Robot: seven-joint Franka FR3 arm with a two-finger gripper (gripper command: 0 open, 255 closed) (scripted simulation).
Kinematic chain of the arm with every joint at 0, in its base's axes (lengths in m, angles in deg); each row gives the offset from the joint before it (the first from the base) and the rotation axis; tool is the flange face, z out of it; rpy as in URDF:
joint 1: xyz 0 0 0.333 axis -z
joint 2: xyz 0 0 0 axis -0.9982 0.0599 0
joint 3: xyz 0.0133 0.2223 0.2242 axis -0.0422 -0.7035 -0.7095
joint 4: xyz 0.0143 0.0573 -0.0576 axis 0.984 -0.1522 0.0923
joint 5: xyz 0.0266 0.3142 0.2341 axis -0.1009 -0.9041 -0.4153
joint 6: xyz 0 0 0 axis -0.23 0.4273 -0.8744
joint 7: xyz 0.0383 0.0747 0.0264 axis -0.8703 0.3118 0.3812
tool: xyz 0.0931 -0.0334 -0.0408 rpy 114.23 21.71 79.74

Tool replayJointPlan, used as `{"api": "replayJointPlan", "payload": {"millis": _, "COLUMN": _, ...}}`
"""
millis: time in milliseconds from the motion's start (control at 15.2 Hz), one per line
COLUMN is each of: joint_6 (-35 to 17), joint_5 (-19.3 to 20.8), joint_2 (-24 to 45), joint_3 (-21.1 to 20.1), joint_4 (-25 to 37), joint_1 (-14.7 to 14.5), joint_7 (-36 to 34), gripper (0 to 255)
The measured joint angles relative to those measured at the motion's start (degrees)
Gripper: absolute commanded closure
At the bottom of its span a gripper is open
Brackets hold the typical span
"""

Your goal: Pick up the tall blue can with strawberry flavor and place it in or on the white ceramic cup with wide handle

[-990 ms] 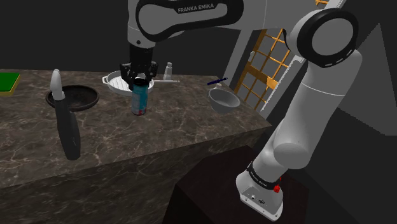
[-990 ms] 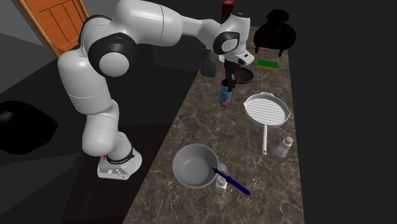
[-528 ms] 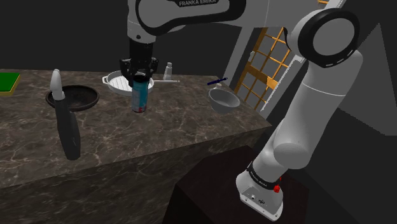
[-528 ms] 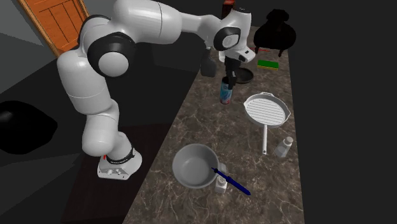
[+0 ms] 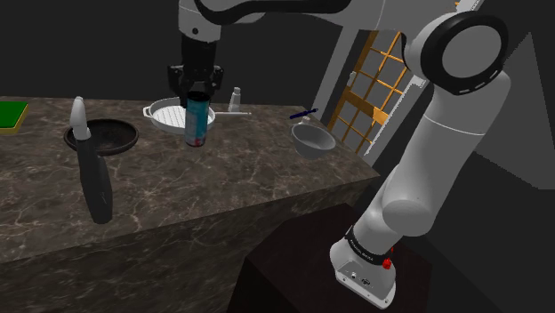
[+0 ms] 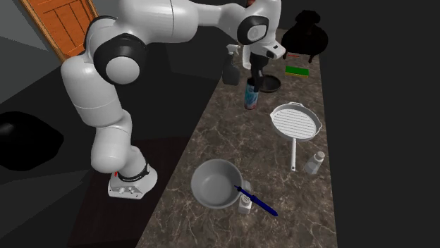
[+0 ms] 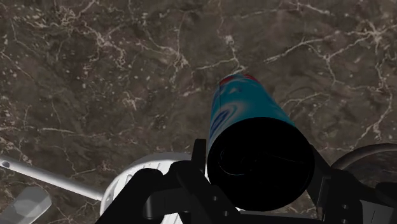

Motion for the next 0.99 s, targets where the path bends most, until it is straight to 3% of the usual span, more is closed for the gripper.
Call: {"api": "replayJointPlan", "payload": {"millis": 990, "joint_6": 11.9, "joint_5": 0.2, "joint_2": 0.9, "joint_3": -0.2, "joint_4": 12.7, "joint_1": -0.4, "joint_7": -0.2, "gripper": 255}}
